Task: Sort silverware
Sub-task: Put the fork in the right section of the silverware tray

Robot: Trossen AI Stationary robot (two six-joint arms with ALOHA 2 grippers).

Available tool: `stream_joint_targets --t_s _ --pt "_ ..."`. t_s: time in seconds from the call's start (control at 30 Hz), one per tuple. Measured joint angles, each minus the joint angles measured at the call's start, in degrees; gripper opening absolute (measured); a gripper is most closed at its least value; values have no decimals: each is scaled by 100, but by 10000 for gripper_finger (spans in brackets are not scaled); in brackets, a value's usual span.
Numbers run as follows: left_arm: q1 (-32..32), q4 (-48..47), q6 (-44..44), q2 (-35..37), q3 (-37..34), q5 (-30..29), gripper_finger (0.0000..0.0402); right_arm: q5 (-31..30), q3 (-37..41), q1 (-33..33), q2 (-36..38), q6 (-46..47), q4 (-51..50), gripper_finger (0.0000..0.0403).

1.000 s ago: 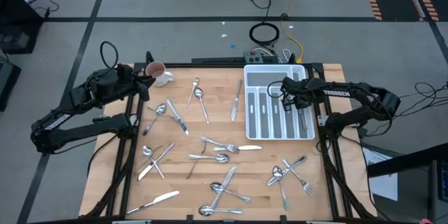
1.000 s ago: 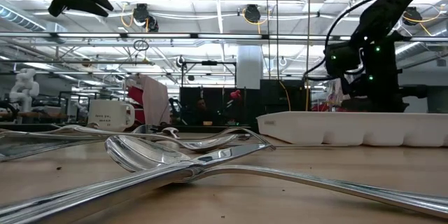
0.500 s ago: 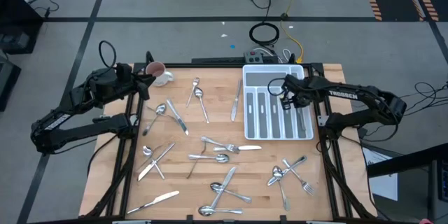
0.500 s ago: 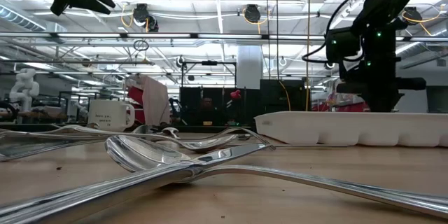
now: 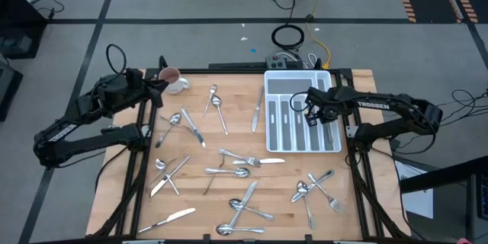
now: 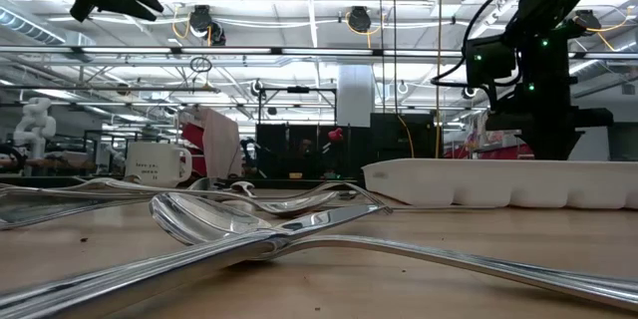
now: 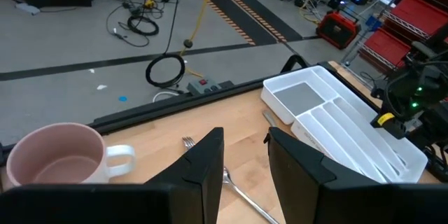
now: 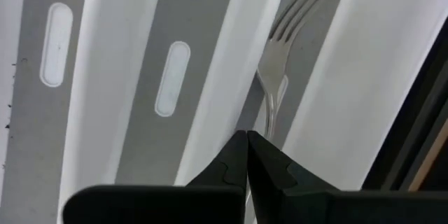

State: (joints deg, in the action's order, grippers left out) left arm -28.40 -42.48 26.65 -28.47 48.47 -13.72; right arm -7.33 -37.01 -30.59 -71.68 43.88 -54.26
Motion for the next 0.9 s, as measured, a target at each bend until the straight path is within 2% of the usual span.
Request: stream_joint_targets --t_s 0.33,0.6,0.9 --pt "0 0 0 0 2 -4 118 -51 2 -4 -25 -15 -53 0" --pt "-2 -2 -4 0 2 -4 118 -47 7 -4 -421 -158 -53 0" --pt "0 -2 -9 -2 2 -4 118 -433 7 -2 -604 -85 -164 0"
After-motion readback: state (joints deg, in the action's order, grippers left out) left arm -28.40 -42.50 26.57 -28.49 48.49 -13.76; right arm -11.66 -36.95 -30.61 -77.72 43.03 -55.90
